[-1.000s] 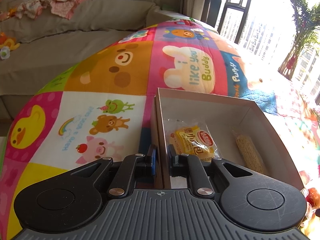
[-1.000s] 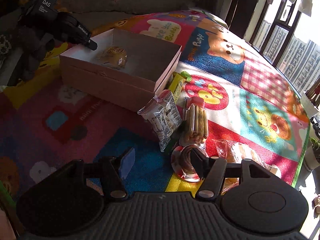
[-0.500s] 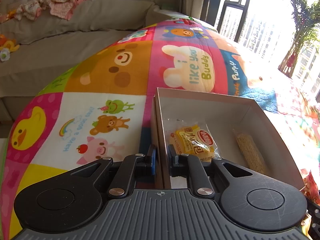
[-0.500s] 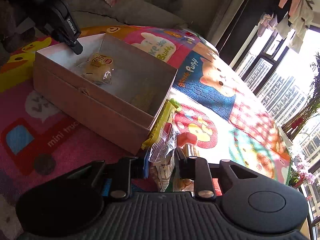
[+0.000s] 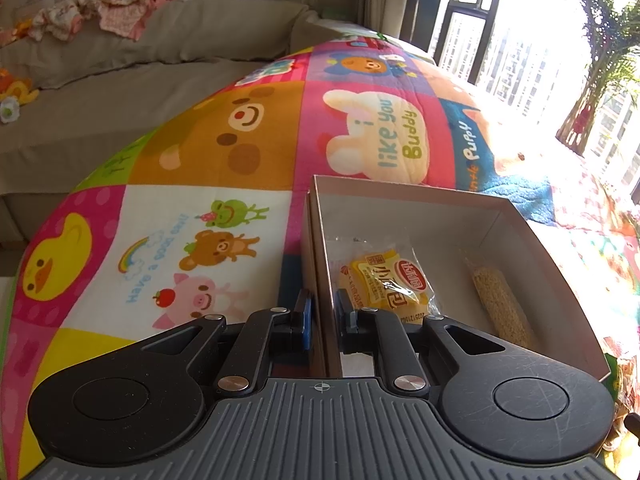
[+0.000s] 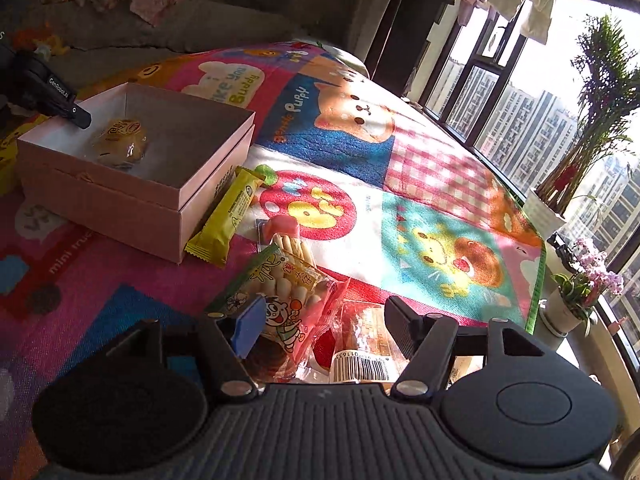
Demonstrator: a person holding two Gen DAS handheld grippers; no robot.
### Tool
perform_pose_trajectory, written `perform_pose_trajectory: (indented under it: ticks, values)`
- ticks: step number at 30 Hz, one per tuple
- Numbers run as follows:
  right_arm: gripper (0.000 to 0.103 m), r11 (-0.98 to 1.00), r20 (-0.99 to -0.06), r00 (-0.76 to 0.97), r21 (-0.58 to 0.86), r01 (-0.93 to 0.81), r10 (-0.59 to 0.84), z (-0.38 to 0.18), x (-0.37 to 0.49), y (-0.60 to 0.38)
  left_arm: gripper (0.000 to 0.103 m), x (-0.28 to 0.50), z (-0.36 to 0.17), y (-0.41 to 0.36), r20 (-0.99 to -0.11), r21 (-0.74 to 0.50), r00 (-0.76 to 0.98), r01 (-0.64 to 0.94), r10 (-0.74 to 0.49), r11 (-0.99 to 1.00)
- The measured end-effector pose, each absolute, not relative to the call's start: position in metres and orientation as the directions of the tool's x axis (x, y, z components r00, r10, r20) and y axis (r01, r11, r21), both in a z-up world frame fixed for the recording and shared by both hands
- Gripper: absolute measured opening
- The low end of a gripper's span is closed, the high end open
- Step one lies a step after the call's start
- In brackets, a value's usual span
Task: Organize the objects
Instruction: 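Grasp the cartoon-face snack bag with the right tool and lift it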
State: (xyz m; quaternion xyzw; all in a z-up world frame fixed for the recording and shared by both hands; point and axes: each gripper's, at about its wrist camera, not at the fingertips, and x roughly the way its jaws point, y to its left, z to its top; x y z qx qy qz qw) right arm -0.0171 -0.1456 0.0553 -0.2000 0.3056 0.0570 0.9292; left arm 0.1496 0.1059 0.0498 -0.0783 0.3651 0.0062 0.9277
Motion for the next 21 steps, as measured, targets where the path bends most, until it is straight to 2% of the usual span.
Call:
perform_pose_trajectory:
  ticks: [3,6,9,11,15,18,21]
  values:
    - [0.069,0.846,-0.596,0.802,-0.416,-0.334,0.024,0.053,-0.017,-0.133,0.014,0.150,0.050,0.106,-0.678,-0.143,0.733,-0.070,-0.046,0.987]
    - [0.069,0.834,-0.641,0.767,-0.412,-0.367,0.021,0.053,-0.007,-0.132,0.014,0.150,0.051,0.105,-0.678,-0.144,0.734,-0.075,-0.044,0.987]
    - [0.069,0.876,-0.704,0.710,-0.320,-0.360,0.034,0.048,0.002,-0.135,0.014,0.150,0.050,0.105,-0.678,-0.144,0.733,-0.072,-0.046,0.987]
    - [0.069,0.902,-0.740,0.659,-0.187,-0.389,0.131,0.044,-0.004,-0.135,0.014,0.150,0.051,0.105,-0.679,-0.144,0.733,-0.069,-0.047,0.987]
    - [0.071,0.868,-0.727,0.639,-0.122,-0.482,0.252,0.054,-0.022,-0.127,0.014,0.150,0.050,0.104,-0.678,-0.144,0.734,-0.072,-0.045,0.987]
    - [0.072,0.840,-0.683,0.702,-0.249,-0.483,0.201,0.061,-0.027,-0.120,0.014,0.150,0.050,0.104,-0.678,-0.144,0.733,-0.070,-0.047,0.987]
    - [0.077,0.763,-0.640,0.760,-0.435,-0.478,0.111,0.057,-0.021,-0.113,0.014,0.149,0.050,0.104,-0.678,-0.143,0.733,-0.071,-0.046,0.987]
